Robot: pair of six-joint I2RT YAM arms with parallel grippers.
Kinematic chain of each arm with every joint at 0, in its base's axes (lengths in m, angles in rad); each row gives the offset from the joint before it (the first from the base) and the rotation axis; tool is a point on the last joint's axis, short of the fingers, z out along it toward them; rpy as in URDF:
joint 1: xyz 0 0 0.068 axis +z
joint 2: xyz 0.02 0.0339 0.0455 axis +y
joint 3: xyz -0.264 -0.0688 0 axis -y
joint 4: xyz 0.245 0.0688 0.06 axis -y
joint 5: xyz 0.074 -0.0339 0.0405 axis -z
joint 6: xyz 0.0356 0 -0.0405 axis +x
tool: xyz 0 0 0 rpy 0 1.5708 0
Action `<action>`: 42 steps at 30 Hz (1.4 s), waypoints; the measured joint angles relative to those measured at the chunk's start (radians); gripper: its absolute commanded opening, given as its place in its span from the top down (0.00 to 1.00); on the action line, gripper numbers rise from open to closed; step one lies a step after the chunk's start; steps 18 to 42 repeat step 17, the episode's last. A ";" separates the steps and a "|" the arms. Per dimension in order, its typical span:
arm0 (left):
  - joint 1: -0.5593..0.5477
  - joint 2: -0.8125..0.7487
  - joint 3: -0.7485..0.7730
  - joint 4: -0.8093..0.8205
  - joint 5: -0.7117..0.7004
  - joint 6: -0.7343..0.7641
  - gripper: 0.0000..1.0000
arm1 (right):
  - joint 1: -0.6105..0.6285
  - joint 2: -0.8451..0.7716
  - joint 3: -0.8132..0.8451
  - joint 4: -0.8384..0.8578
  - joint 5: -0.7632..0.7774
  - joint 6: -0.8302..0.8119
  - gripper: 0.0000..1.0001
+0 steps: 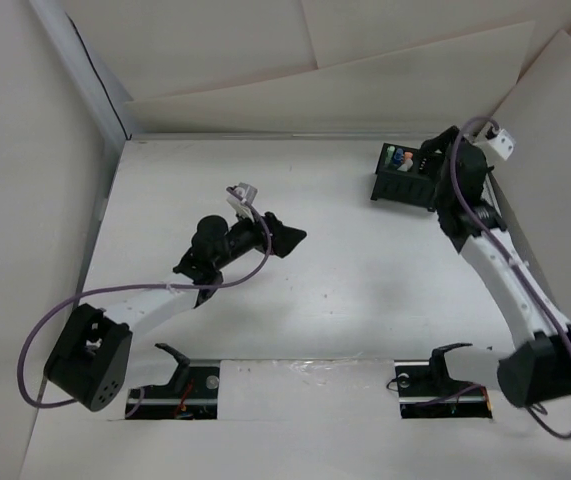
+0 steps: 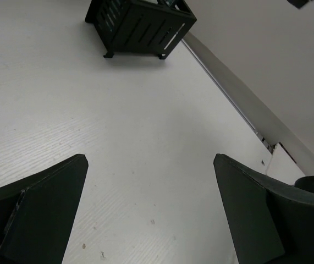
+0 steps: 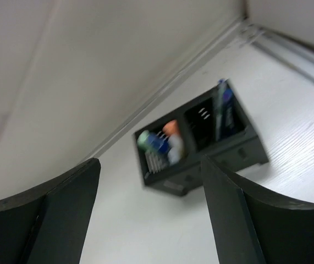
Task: Sort the stationery into containers
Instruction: Reset both arms
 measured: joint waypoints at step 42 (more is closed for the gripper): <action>0.000 -0.374 -0.092 -0.117 -0.176 -0.044 0.00 | 0.303 -0.471 -0.538 -0.089 -0.163 0.043 0.03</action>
